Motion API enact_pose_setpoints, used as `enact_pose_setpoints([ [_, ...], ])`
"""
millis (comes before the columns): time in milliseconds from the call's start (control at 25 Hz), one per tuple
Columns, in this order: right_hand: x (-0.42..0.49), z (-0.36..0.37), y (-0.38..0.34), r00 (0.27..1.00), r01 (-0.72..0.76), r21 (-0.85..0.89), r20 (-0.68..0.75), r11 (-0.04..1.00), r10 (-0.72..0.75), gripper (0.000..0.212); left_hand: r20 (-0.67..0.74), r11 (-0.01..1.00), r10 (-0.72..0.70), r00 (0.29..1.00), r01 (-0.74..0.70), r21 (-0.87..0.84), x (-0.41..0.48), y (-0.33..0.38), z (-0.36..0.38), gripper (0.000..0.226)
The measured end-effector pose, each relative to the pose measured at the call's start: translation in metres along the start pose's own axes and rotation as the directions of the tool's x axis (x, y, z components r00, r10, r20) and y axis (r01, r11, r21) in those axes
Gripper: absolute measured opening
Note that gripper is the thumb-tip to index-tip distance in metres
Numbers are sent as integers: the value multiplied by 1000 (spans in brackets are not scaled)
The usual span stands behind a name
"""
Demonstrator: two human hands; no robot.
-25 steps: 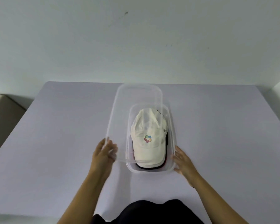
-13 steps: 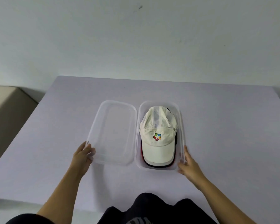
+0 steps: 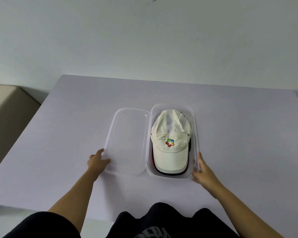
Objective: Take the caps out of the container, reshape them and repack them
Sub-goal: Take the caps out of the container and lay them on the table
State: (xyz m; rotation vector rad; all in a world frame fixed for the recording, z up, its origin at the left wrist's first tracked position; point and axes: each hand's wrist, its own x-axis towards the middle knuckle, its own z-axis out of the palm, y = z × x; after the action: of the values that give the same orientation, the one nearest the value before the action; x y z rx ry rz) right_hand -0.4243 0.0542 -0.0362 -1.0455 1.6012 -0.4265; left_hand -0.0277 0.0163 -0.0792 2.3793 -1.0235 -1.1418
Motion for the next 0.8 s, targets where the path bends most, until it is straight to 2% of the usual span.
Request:
enact_pose_setpoints([
  [80,1,0,-1,1000,-12,14,29,1000,12,81,9,998,-24,1000,24,53,-2,-1,-1,62],
  [160,0,-2,-3,999,-13,-22,43,1000,14,82,1,980,-41,999,40,197,-8,8,-1,66],
  [240,-3,-2,-9,997,56,-282,-32,958,-67,87,-104,935,30,994,9,356,-21,28,2,71],
  [320,-7,2,-23,935,235,-542,-101,807,-340,92,-182,935,248,951,-187,301,-35,62,14,70],
  [360,-6,5,-32,890,324,-618,-57,716,-452,92,-170,924,353,920,-314,219,-42,80,24,67],
  [400,-5,9,-40,865,386,-683,34,620,-501,92,-131,896,438,889,-420,146,-50,98,36,64],
  [480,3,18,-49,886,408,-785,216,467,-411,90,-26,861,508,861,-506,56,-66,122,64,61],
  [600,16,25,-60,929,342,-892,274,296,-248,98,92,911,412,906,-413,-10,-86,129,96,59],
  [680,22,27,-61,931,328,-918,274,221,-242,103,147,929,360,921,-369,39,-94,124,106,59],
  [800,28,25,-61,898,363,-925,314,115,-309,104,136,935,331,934,-345,88,-93,121,110,59],
])
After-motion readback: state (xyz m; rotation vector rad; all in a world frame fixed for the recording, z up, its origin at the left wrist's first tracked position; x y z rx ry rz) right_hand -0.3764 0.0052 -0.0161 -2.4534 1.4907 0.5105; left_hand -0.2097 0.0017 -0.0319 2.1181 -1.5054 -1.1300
